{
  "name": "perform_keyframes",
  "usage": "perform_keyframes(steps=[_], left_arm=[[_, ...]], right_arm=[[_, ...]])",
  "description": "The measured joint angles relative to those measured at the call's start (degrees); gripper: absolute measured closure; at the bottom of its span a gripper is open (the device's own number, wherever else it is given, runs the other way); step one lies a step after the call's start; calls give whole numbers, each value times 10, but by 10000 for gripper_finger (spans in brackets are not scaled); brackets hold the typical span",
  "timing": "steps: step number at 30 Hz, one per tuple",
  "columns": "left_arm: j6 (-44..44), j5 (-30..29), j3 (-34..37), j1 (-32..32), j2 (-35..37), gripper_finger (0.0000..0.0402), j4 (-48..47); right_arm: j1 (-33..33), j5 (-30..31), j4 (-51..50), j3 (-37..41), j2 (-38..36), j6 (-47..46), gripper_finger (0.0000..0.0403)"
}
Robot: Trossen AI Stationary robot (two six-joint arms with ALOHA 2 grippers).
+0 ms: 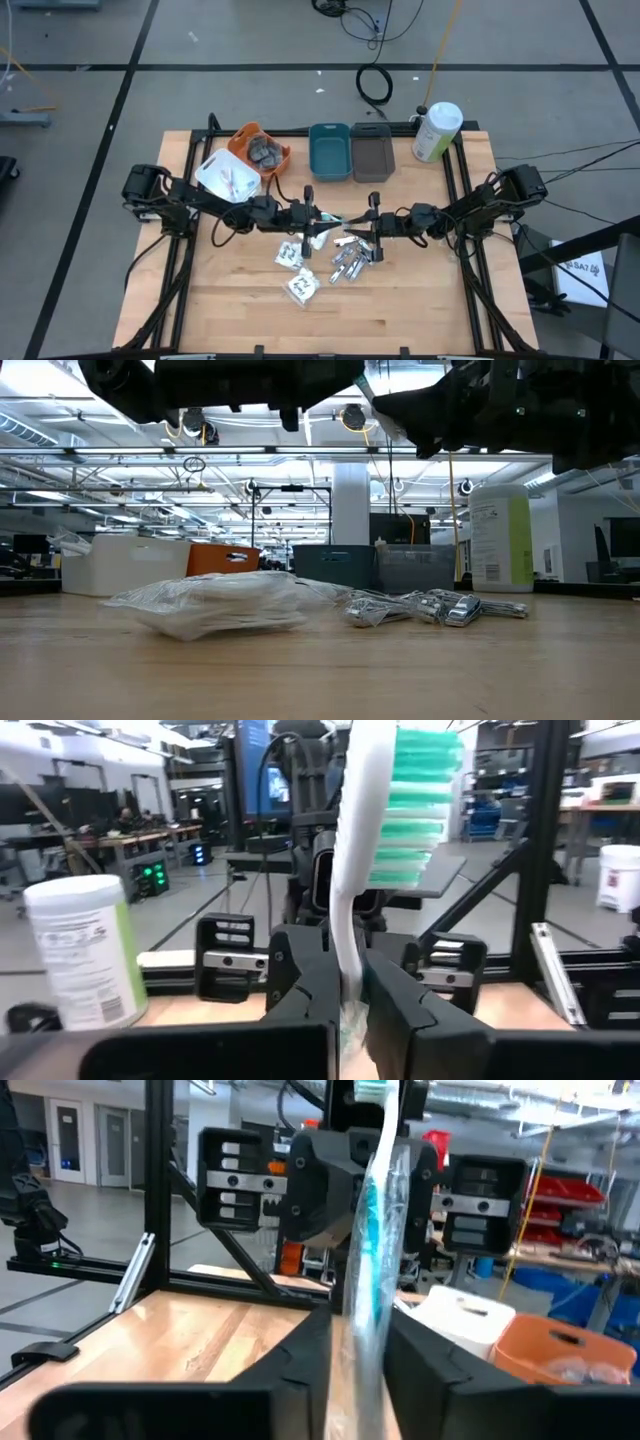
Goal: Pick & Place Travel size toiletries
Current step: Put the green toothbrush into the white bin
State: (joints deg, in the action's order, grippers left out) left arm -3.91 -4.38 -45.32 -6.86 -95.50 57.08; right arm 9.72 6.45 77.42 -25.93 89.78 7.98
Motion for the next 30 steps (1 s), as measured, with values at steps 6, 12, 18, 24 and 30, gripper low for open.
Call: perform_keyframes(steps=[6, 12, 18, 24, 30], left_arm=[[1, -38, 0, 0, 42, 390, -81], [8, -155, 4, -8, 149, 394, -273], [60, -303, 80, -19, 260, 389, -355], [136, -394, 228, -11, 425, 389, -357], [246, -453, 357, 9, 592, 394, -362]], right_arm=[[0, 32, -38, 0, -16, -26, 259], [1, 59, -160, 1, -88, -26, 191], [1, 102, -279, 1, -163, -30, 162], [1, 102, -310, 1, -184, -54, 168], [0, 102, -311, 1, -182, -54, 180]])
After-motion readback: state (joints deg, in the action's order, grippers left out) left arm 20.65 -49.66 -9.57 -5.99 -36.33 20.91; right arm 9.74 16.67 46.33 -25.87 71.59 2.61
